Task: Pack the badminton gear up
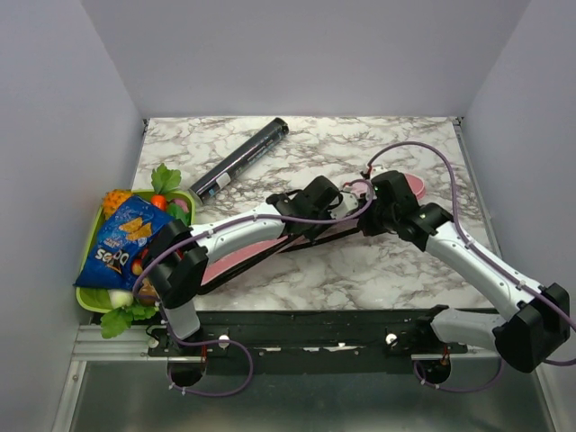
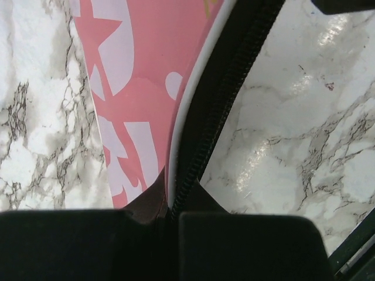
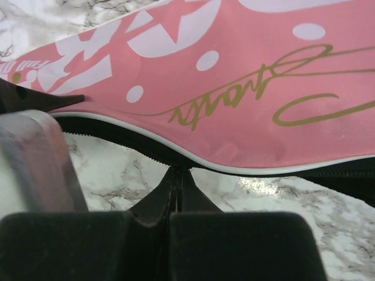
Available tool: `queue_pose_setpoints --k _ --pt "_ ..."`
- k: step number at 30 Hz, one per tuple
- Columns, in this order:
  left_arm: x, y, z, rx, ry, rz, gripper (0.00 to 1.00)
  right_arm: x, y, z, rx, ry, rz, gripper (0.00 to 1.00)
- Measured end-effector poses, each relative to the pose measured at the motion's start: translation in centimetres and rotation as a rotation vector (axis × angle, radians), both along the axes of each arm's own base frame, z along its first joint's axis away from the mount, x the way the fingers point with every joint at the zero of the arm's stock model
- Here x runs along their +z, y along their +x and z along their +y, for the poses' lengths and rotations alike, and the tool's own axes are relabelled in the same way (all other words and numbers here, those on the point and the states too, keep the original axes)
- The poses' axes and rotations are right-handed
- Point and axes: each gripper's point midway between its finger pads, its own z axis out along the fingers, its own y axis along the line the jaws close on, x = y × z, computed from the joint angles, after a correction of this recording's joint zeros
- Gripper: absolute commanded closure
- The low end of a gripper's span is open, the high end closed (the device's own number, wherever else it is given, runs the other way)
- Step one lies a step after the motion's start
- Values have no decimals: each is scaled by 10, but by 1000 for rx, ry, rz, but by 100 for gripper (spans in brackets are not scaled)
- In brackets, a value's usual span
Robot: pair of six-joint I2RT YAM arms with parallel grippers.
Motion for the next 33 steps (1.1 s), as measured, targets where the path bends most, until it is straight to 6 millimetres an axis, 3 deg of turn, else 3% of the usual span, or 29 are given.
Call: queue_pose_setpoints --k 5,9,16,21,25,33 --pt "-5 -1 4 61 -24 54 80 -20 13 6 -80 15 64 99" --pt "-11 -19 9 99 -84 126 77 -42 21 1 -141 5 136 99" --pt "56 -53 -2 48 -297 177 72 -95 40 -42 -300 -65 286 99" --pt "74 -56 4 80 -332 164 71 -113 49 -53 -335 -102 330 99" --pt "48 -46 22 173 -223 170 80 -111 57 -52 -313 -109 316 99" --pt "-63 -45 61 324 120 344 88 -110 56 -48 -250 -110 317 99"
